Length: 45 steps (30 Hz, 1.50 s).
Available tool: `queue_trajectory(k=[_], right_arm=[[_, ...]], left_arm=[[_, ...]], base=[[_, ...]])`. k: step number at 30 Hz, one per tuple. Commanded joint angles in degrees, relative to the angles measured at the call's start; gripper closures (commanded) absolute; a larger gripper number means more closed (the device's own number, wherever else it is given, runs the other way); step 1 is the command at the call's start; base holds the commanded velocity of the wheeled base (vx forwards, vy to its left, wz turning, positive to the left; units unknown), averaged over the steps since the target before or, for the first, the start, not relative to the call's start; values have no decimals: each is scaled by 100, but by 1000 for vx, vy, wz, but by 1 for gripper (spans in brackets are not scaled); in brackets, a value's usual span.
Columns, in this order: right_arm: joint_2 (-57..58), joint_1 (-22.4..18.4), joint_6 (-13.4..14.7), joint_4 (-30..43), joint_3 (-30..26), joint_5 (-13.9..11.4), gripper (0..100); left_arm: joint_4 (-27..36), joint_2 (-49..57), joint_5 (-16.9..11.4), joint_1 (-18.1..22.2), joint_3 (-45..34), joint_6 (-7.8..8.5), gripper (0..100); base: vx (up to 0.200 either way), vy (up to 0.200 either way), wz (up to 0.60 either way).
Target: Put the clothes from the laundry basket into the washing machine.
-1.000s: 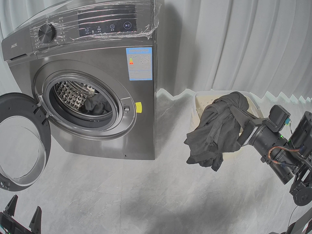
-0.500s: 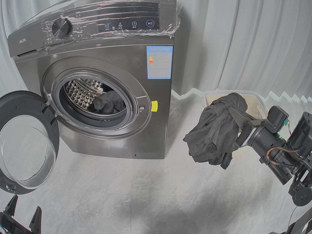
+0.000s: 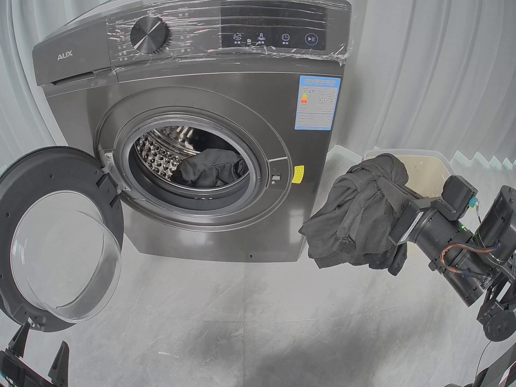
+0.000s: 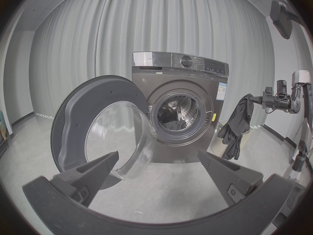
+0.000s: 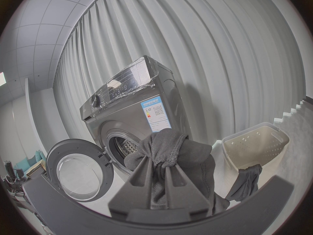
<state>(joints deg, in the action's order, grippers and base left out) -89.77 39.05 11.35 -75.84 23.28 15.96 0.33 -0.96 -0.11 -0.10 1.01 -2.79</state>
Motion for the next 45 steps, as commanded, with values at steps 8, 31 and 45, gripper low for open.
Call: queue_trajectory(k=[8,31,45], right_arm=[[-14,6,-1,-1,-8,4,100],[-32,6,8,-1,-17,-5,100],[-172,288,-10,8,-26,-23,100]], left_arm=[[2,96,2,1,-84,-2,0],[2,96,2,1,-84,-2,0],[-24,96,-7,10,-92,86,0]], base=[[-75,0,0],[0,148,0],[0,57,0]])
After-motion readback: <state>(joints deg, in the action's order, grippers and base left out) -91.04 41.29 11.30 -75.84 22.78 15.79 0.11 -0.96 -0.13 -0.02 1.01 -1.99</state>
